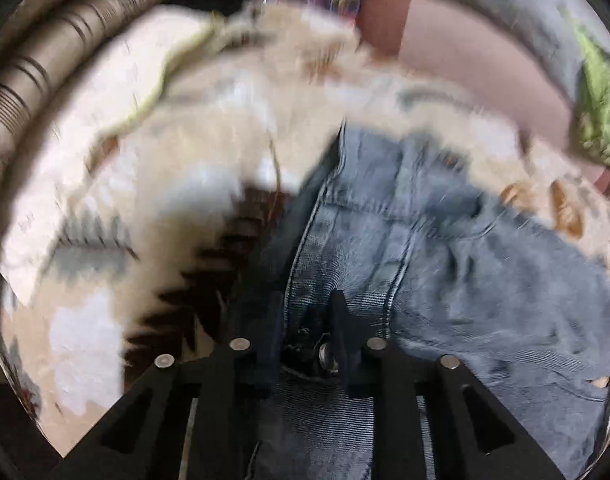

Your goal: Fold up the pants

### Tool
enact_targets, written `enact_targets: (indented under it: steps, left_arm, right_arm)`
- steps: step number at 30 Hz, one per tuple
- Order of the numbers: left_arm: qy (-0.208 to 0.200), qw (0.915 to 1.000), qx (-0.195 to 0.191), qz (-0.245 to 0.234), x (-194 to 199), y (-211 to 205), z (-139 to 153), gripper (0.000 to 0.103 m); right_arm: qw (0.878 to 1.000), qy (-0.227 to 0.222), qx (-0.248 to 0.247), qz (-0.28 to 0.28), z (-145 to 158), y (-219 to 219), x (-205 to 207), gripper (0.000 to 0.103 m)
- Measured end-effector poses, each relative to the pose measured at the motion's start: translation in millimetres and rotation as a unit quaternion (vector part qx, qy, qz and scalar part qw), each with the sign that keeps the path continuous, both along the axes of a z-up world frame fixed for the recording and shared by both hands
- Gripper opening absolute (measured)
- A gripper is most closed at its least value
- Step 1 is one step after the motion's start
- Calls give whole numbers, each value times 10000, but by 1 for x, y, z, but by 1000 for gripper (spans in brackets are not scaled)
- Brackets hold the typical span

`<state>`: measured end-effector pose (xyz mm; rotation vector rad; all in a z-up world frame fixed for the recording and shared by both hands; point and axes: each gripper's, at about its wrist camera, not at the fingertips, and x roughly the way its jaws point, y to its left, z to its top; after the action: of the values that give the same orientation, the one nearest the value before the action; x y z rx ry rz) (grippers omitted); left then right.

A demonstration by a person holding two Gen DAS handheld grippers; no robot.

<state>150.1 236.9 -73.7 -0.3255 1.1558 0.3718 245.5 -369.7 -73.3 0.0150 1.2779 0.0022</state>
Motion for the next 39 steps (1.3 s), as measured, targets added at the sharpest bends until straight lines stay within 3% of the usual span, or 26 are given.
enact_targets:
  steps: [1, 2, 3, 8, 11, 17, 21, 26, 27, 28, 29, 31, 34, 39]
  left_arm:
    - [-58, 10000, 3, 10, -2, 0, -1, 31]
    - [-187, 9998, -2, 31, -4, 1, 5, 39]
    - [-302, 9995, -10, 32, -6, 2, 12, 44]
    - [-961, 9951, 234, 17, 3, 7, 53, 65]
    - [-1032, 9946, 11, -110, 32, 12, 56, 65]
    - [-720, 9960, -494, -162, 96, 19, 27, 65]
    - [-519, 9972, -509, -171, 121, 23, 7, 64]
    - [-469, 9970, -594, -147, 136, 25, -5, 42]
    - [-468, 9973, -535, -201, 139, 24, -4, 34]
    - [-419, 9980, -392, -275, 142, 21, -4, 13]
    - [-327, 9987, -257, -307, 145, 19, -5, 3]
    - [-201, 9991, -148, -349, 150, 15, -9, 2]
    - [-186, 9993, -118, -303, 152, 14, -8, 2]
    - [-628, 9974, -140, -317, 143, 14, 24, 2]
  right_arm:
    - [9999, -18, 104, -80, -9, -5, 0, 52]
    - [9987, -304, 330, -223, -1, -13, -5, 60]
    - [9981, -302, 438, -314, 4, -18, -6, 71]
    - [9907, -817, 1026, -373, 45, -36, 7, 73]
    - [9846, -877, 1470, -350, 48, -31, 37, 73]
    - [9887, -543, 1351, -343, 11, -11, 97, 73]
    - [9891, -450, 1394, -170, 0, -5, 108, 73]
    - [9896, -360, 1387, -121, -6, -3, 118, 73]
    - [9897, -346, 1379, -154, -6, -3, 120, 73]
    - [9898, -330, 1375, -160, -7, -3, 122, 73]
    - [9900, -313, 1368, -133, -9, -1, 124, 73]
    - [9938, -255, 1084, 60, -14, 8, 128, 66]
    - [9949, -264, 966, 98, -8, 13, 133, 19]
    - [9949, -542, 842, 109, 16, 16, 130, 15]
